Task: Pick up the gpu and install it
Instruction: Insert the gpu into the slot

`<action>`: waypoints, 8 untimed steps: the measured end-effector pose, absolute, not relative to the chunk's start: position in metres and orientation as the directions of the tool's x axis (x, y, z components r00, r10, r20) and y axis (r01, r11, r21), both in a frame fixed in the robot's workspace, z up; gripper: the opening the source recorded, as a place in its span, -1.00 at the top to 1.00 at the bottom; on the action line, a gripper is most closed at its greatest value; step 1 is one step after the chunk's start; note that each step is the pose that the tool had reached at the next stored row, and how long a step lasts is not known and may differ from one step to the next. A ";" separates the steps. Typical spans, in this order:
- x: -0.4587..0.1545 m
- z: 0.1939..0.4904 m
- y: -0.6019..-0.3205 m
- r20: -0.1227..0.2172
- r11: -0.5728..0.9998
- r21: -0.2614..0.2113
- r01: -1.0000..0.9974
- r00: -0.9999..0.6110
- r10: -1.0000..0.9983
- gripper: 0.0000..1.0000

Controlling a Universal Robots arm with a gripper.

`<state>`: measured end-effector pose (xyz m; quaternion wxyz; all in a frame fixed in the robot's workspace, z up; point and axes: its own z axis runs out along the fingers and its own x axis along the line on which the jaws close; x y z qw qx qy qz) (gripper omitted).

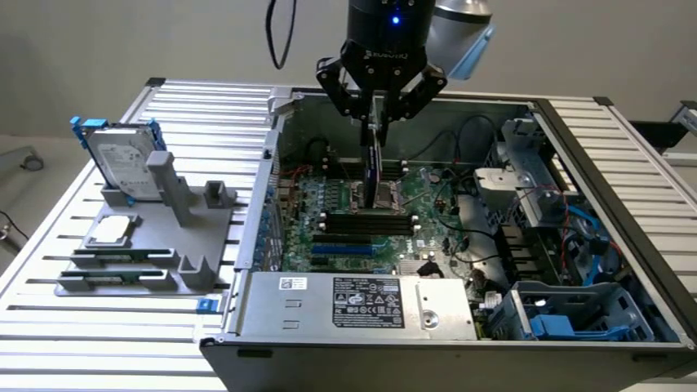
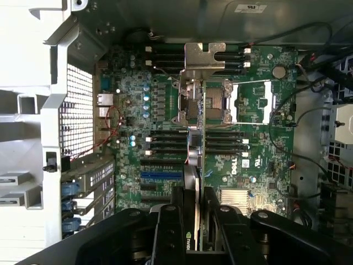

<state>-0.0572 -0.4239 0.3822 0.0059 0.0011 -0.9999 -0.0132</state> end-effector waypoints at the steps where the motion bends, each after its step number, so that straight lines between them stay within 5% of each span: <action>1: -0.057 0.382 -0.424 0.012 1.000 0.027 -0.002 -1.000 -0.002 0.47; 8: -0.066 0.379 -0.424 0.003 1.000 0.028 -0.006 -1.000 -0.006 0.47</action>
